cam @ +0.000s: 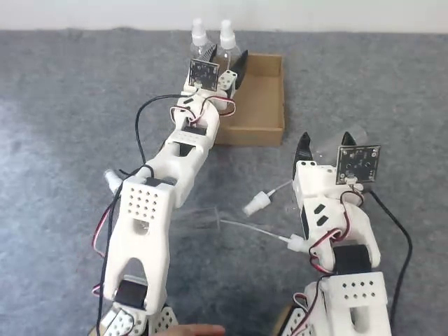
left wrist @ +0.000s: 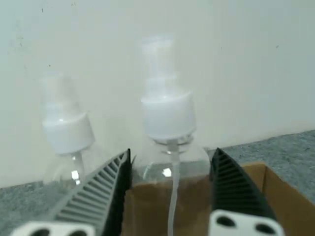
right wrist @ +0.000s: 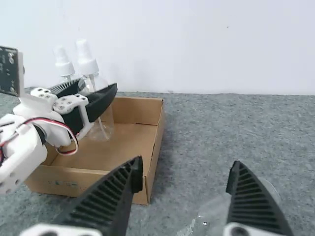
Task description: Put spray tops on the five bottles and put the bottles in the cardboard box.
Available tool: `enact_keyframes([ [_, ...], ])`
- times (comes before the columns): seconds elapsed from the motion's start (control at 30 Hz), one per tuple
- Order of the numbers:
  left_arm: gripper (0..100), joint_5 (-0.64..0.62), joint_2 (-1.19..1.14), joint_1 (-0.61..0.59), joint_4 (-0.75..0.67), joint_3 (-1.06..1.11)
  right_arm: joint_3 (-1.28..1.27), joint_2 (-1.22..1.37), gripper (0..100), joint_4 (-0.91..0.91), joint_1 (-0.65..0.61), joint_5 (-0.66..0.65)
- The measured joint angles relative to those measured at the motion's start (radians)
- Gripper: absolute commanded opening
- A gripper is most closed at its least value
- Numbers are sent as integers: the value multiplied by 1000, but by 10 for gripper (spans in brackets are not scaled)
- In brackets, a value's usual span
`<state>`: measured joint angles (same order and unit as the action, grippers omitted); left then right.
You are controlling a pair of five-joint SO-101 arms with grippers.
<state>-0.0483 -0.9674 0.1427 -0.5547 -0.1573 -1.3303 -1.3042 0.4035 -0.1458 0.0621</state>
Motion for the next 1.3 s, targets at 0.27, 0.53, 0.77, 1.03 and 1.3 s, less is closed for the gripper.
enact_keyframes([
  [0.27, 219, 0, -23, 2, -2, -3, 0, 0, 253, 0, 0, 0],
  [0.53, 222, 0, -23, 2, -3, 5, 0, 0, 253, 0, 0, 0],
  [0.77, 305, 0, -23, 0, -8, 6, 0, 0, 253, 0, 0, 0],
  [1.03, 323, 0, -25, 0, -8, 60, 0, 0, 254, 0, 0, 0],
  [1.3, 323, 0, -25, 0, -8, 60, 0, 0, 254, 0, 0, 0],
])
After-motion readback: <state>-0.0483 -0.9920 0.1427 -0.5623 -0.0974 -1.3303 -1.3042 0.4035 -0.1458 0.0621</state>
